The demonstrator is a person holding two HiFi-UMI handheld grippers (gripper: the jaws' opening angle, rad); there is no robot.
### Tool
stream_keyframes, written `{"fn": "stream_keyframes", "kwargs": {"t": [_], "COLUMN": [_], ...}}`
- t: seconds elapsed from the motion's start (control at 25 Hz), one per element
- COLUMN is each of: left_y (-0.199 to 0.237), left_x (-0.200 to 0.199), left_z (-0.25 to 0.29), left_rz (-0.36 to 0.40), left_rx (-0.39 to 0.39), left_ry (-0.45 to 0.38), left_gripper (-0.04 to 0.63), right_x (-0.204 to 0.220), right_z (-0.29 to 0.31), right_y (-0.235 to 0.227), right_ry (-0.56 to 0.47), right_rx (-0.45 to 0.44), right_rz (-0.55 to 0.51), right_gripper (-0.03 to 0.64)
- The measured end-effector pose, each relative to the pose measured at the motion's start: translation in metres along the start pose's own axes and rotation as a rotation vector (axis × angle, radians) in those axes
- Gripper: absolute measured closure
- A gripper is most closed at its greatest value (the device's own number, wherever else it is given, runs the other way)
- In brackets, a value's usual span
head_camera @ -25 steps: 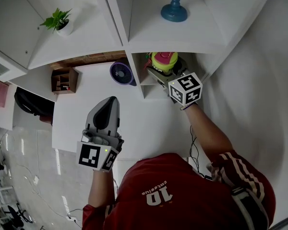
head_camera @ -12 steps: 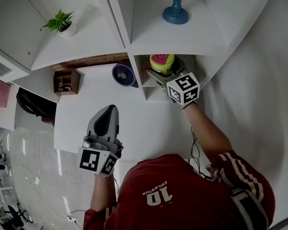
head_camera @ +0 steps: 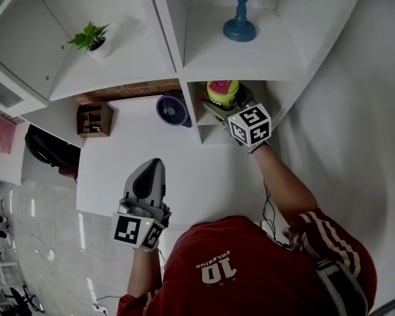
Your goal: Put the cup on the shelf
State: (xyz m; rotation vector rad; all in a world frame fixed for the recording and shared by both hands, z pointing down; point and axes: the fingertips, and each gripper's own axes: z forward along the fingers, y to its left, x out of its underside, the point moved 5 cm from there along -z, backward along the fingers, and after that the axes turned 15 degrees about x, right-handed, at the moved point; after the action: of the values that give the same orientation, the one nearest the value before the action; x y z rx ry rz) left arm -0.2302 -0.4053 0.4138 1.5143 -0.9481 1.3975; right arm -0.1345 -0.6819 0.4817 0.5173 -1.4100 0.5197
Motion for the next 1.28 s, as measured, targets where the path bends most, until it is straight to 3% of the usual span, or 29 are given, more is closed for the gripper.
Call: {"fn": "stream_keyframes", "kwargs": {"t": [0.36, 1.28], "left_y": [-0.016, -0.031], "left_x": [0.013, 0.003], "left_z": [-0.019, -0.049], "left_rz": [-0.036, 0.001], "left_rx": [0.018, 0.130], "left_ry": [0.009, -0.038], "left_gripper": [0.601, 0.601], "right_x": [0.000, 0.001], "right_z": [-0.013, -0.080], "right_y": [-0.002, 0.006], "right_ry": [0.022, 0.050], "right_rx": [0.047, 0.167], "right_rz": [-0.008, -0.022], "right_gripper": [0.192, 0.204]}}
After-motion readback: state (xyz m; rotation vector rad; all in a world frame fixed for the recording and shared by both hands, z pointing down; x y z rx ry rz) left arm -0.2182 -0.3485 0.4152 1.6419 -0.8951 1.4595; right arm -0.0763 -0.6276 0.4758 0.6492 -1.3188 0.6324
